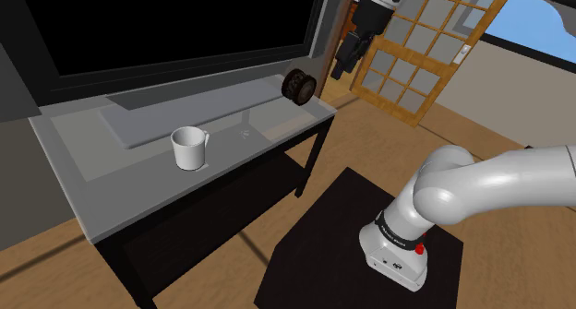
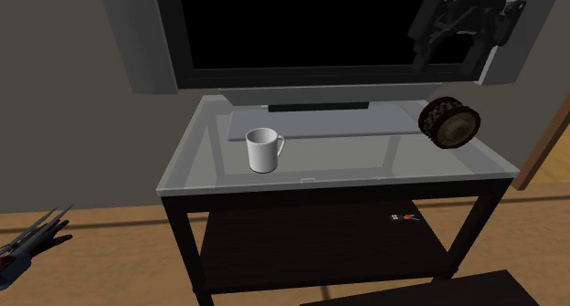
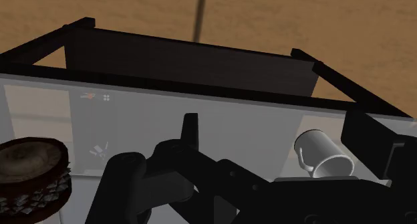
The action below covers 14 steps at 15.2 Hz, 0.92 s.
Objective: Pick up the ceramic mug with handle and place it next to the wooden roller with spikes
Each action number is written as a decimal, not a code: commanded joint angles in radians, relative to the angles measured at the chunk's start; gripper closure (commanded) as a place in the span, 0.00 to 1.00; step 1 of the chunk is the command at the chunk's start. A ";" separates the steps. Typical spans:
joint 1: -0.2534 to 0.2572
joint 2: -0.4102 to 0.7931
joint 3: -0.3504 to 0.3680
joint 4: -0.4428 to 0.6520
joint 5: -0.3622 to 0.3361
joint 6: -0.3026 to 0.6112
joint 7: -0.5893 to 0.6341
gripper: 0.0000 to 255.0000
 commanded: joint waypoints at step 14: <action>0.032 0.354 0.249 0.089 0.024 0.244 0.272 0.00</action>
